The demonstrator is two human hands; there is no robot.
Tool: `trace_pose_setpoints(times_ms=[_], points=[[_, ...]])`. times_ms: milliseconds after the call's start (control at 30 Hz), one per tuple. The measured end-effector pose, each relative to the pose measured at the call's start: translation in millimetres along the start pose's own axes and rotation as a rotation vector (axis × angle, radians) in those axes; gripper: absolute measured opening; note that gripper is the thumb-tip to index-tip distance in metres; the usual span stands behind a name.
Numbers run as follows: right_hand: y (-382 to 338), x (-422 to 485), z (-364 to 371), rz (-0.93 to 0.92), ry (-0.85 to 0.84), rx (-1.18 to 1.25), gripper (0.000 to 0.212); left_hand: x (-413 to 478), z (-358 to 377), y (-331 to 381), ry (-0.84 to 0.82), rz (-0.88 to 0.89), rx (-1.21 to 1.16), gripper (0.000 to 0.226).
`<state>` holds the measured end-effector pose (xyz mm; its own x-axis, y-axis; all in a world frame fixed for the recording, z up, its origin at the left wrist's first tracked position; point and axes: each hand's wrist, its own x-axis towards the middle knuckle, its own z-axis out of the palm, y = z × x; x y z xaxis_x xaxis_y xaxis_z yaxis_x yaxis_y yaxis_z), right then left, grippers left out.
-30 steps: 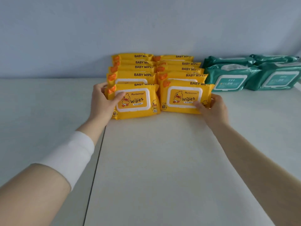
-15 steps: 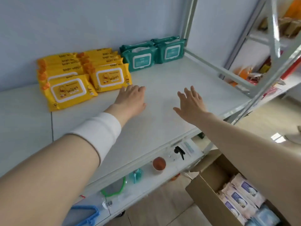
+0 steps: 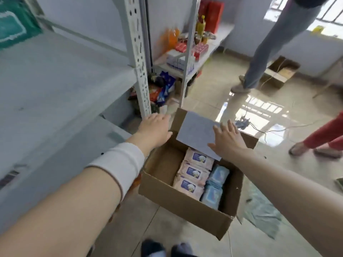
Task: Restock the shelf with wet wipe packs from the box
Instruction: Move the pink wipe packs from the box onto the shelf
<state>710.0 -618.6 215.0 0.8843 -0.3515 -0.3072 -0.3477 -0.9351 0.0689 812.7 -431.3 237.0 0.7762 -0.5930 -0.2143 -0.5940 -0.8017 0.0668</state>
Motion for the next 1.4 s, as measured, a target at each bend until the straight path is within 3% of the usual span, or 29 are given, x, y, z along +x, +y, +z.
trace_pose_setpoints(times_ms=[300, 467, 533, 600, 733, 867, 933, 1000, 1100, 1267, 1400], points=[[55.8, 15.4, 166.8, 0.176, -0.376, 0.191, 0.072, 84.6, 147.7, 66.2, -0.399, 0.019, -0.168, 0.060], [38.9, 37.0, 268.9, 0.351, -0.598, 0.464, 0.081, 135.0, 254.3, 73.2, -0.665, -0.181, -0.458, 0.064], [33.5, 57.2, 308.4, 0.451, -0.615, 0.617, 0.087, 163.5, 300.3, 74.3, -0.722, -0.261, -0.540, 0.068], [30.9, 84.0, 343.8, 0.551, -0.611, 0.790, 0.089, 195.4, 344.4, 74.7, -0.715, -0.381, -0.668, 0.071], [30.1, 140.7, 413.7, 0.698, -0.418, 1.075, 0.070, 261.8, 413.6, 80.8, -0.549, -0.581, -0.917, 0.074], [19.8, 171.2, 460.6, 0.942, -0.316, 1.263, 0.079, 296.5, 452.3, 85.1, -0.423, -0.564, -0.947, 0.072], [20.1, 180.0, 472.2, 1.007, -0.335, 1.305, 0.082, 302.7, 462.3, 84.7, -0.422, -0.562, -0.968, 0.055], [24.8, 185.4, 475.3, 1.022, -0.413, 1.350, 0.074, 306.2, 464.6, 83.7, -0.437, -0.558, -1.014, 0.036], [31.8, 187.6, 464.3, 0.989, -0.498, 1.421, 0.045, 309.7, 459.2, 87.5, -0.495, -0.521, -1.086, 0.023], [31.0, 178.4, 440.3, 0.971, -0.462, 1.653, 0.019, 310.3, 440.8, 83.8, -0.531, -0.464, -1.124, 0.025], [30.2, 160.9, 421.4, 1.010, -0.448, 1.776, 0.018, 305.5, 424.0, 80.2, -0.545, -0.459, -1.079, 0.037]])
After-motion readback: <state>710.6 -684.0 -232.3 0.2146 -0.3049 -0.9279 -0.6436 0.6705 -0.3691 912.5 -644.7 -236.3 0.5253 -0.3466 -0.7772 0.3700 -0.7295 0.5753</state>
